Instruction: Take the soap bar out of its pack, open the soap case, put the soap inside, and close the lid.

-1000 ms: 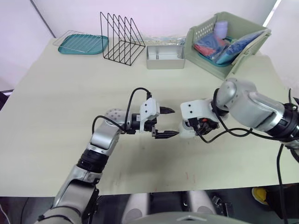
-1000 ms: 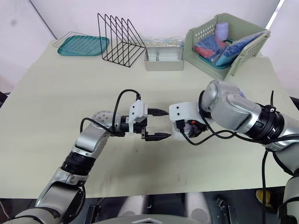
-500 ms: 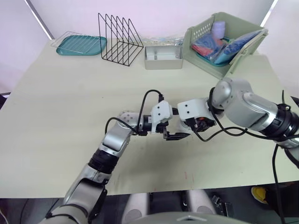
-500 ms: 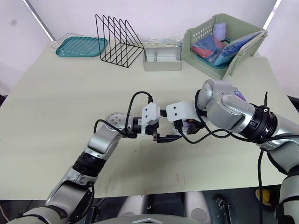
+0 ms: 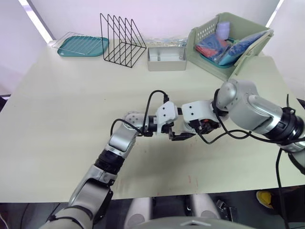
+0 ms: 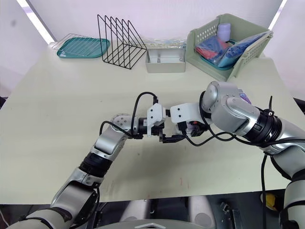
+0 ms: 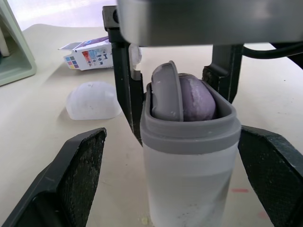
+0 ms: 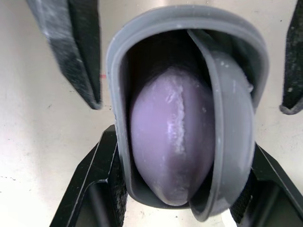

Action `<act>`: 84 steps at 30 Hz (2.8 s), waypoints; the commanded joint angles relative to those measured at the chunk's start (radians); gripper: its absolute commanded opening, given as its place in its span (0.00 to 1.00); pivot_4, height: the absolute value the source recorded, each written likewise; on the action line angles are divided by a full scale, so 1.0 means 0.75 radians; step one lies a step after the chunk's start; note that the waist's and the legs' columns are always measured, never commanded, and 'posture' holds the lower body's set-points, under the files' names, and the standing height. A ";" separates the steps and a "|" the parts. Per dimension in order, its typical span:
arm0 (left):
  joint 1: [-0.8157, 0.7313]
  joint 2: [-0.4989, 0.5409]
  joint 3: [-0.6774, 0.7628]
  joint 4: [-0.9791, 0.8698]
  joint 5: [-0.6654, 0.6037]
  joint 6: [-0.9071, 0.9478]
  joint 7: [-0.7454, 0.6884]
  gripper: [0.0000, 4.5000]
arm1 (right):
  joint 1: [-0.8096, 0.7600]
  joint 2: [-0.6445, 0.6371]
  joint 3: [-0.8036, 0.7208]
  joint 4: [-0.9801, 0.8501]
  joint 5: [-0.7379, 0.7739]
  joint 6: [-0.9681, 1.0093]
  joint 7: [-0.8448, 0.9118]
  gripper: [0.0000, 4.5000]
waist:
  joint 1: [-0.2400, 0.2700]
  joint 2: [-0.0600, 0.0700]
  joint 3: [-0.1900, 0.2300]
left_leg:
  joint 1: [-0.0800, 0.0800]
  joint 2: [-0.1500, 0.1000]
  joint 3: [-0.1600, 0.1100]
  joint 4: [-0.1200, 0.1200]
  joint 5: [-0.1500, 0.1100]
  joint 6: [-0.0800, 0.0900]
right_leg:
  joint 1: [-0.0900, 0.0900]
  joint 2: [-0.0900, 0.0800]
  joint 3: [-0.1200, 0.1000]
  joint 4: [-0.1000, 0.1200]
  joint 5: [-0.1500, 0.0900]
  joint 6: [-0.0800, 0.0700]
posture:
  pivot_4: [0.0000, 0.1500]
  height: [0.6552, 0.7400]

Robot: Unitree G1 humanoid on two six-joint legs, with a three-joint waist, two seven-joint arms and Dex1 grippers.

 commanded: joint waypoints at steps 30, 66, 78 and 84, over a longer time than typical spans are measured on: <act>-0.013 -0.003 0.008 0.030 0.008 -0.111 -0.072 0.43 | 0.072 0.093 -0.116 0.014 -0.030 0.010 -0.030 0.99 | -0.001 0.000 0.000 | -0.001 -0.001 0.000 0.000 0.000 0.000 | -0.001 0.000 0.000 0.001 0.000 0.000 | 1.00 1.00; 0.214 0.154 0.177 0.105 -0.146 -0.244 -0.187 0.43 | 0.668 0.282 -0.882 0.389 0.517 -0.980 -0.111 0.99 | -0.001 0.000 0.000 | 0.001 0.000 0.003 0.000 0.000 0.000 | 0.000 0.000 0.003 0.005 0.000 0.000 | 1.00 1.00; 0.258 0.168 0.209 0.018 -0.209 -0.218 -0.151 0.43 | 0.911 0.229 -1.165 0.294 0.679 -1.003 -0.217 0.99 | 0.002 0.000 0.000 | 0.002 0.000 0.003 0.000 0.000 0.000 | 0.000 0.000 0.004 0.007 0.000 -0.001 | 1.00 1.00; 0.278 0.181 0.224 -0.046 -0.230 -0.183 -0.137 0.43 | 1.224 0.143 -1.451 0.216 0.773 -1.028 -0.291 0.99 | 0.010 0.000 0.000 | 0.002 -0.001 0.003 0.000 0.000 0.000 | 0.000 0.000 0.004 0.007 0.000 -0.001 | 1.00 1.00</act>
